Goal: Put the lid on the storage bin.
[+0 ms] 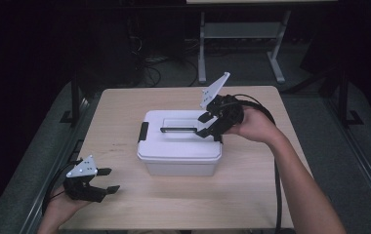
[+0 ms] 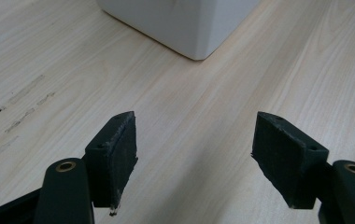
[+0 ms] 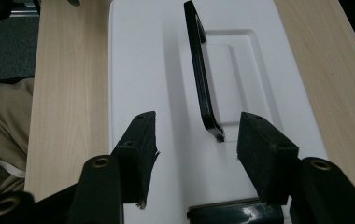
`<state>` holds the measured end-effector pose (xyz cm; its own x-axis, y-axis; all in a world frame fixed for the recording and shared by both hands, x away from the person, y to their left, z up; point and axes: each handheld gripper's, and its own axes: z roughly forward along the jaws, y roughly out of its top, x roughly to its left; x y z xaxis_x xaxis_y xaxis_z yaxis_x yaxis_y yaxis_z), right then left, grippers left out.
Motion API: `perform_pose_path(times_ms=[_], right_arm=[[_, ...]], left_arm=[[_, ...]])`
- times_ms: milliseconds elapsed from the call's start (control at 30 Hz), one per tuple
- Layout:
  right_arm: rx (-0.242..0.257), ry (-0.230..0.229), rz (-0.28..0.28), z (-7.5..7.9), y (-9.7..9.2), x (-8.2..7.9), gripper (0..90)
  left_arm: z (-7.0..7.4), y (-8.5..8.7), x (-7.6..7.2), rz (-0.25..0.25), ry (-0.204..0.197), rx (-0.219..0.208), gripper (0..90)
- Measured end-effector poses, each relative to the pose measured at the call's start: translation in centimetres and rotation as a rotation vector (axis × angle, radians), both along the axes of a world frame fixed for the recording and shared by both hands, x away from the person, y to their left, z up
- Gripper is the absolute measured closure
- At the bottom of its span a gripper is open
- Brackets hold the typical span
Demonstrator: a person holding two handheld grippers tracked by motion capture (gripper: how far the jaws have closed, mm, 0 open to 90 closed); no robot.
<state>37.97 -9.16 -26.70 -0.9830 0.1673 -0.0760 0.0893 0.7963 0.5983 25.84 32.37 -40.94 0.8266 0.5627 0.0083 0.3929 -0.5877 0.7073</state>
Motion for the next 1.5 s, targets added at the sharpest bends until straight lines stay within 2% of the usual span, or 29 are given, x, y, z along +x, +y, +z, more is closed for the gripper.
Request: perform_pose_path(times_ms=[1500], right_arm=[[0.009,0.025,-0.082,-1.1,-4.6,-1.0,44.4]], left_arm=[[0.0,-0.1,0.1,0.0,-0.001,0.001,29.8]])
